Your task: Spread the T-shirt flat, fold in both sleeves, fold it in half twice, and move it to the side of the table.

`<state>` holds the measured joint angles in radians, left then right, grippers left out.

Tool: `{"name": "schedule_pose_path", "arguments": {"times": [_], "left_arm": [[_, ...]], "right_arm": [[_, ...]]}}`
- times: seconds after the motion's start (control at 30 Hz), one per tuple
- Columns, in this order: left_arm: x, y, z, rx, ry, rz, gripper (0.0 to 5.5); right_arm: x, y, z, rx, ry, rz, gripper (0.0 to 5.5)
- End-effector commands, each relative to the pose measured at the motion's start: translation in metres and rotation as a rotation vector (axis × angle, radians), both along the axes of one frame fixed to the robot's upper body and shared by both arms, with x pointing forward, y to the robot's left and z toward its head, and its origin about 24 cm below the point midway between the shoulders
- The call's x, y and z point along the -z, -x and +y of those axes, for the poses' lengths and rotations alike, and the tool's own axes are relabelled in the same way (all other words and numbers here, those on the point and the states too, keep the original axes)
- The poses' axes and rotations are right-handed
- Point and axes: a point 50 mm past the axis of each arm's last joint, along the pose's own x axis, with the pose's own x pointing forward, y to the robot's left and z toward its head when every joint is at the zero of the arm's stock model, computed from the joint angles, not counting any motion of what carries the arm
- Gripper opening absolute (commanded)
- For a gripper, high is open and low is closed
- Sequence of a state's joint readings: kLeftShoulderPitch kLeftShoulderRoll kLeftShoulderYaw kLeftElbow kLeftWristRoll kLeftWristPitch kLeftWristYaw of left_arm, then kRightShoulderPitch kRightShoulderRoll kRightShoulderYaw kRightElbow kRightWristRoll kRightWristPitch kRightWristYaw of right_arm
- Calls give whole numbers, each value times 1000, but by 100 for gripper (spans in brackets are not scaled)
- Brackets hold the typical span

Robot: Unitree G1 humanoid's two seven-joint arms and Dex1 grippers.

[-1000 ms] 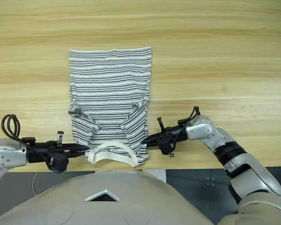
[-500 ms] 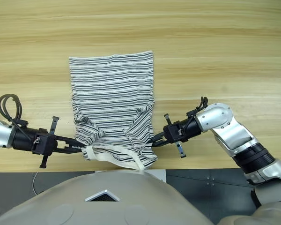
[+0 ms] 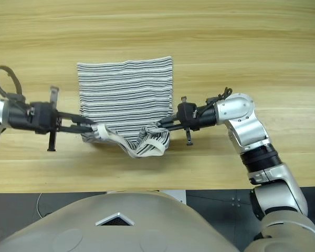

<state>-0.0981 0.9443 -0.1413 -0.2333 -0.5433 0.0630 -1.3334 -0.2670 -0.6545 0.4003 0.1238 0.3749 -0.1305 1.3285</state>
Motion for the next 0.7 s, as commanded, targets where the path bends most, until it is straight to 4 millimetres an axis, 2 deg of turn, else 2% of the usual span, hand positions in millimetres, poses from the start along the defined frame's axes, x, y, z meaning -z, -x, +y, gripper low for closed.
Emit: {"name": "schedule_pose_path", "arguments": {"times": [0.03, 0.17, 0.47, 0.57, 0.7], "left_arm": [[-4, -22, 9, -71, 6, -28, 17], [-2, -39, 18, -141, 13, -43, 17], [22, -70, 41, -319, -4, -43, 17], [30, -76, 45, -368, -11, -47, 17], [30, -88, 45, -418, 10, -83, 17]], "right_arm": [[-6, -19, 1, 55, 0, -50, 10], [-10, -34, 3, 119, -40, -54, 10], [-19, -64, 7, 291, -160, 23, 10], [-18, -71, 10, 322, -167, 29, 10], [-13, -77, 12, 364, -141, 18, 10]]}}
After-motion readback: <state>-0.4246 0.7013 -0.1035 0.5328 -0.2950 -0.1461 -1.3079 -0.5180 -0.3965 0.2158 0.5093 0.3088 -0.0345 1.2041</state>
